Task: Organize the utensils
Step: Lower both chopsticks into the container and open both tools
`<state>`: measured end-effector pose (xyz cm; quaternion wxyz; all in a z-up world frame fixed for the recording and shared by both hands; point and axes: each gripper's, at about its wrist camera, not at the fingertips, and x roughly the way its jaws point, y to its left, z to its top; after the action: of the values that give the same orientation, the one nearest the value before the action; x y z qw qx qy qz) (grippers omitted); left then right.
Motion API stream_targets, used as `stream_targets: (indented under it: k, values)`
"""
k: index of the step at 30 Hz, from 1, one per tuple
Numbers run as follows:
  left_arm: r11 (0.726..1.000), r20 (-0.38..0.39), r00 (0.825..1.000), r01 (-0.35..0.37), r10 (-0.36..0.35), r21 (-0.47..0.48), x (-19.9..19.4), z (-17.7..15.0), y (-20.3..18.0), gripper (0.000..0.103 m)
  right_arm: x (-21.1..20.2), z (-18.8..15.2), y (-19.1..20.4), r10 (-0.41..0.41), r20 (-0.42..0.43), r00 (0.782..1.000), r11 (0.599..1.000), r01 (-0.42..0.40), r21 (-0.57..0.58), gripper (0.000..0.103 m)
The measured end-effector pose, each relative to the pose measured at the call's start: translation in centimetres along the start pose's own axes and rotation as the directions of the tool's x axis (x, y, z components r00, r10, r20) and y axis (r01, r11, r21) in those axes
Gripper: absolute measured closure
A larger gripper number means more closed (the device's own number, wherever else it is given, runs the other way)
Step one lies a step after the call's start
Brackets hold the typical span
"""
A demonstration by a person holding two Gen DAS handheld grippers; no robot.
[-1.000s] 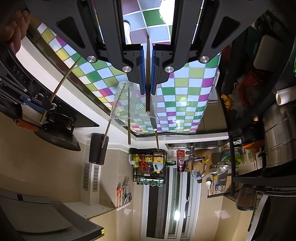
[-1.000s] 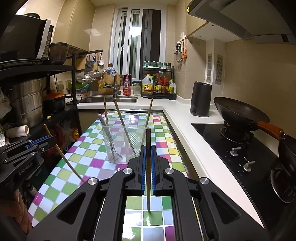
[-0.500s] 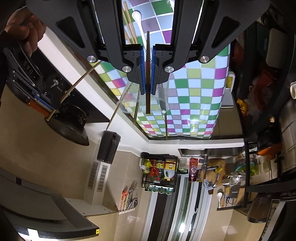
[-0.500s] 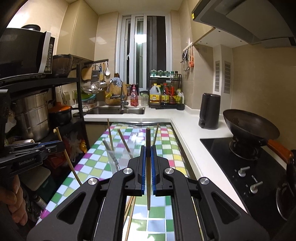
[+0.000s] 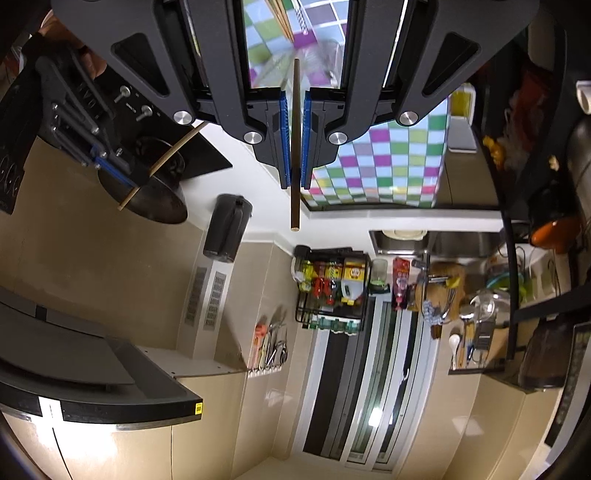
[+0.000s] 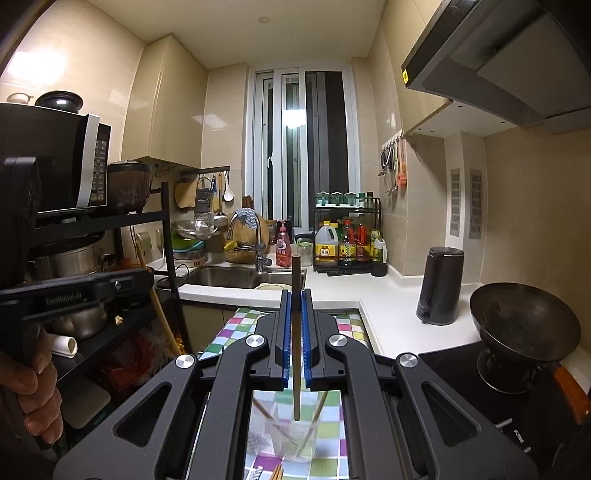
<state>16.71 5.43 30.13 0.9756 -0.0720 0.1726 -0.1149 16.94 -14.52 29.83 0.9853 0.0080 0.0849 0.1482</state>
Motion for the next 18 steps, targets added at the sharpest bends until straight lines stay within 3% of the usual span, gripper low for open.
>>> stream_targets:
  k: [5,11,18]
  values:
    - [0.999,-0.018,0.999,-0.030,0.030,0.015,4.1,0.2,0.3,0.097,3.4,-0.9,0.2,0.008,-0.043,0.999,1.000,-0.008,0.003,0.098]
    - [0.999,-0.129,0.991,-0.031,0.029,-0.010,9.4,-3.1,1.4,0.097,6.7,-4.2,-0.2,0.010,-0.136,0.991,1.000,-0.008,0.013,0.098]
    - [0.998,-0.222,0.973,-0.055,0.059,0.023,12.7,-6.7,1.5,0.097,9.7,-8.3,-0.2,0.001,-0.262,0.965,1.000,-0.005,-0.013,0.097]
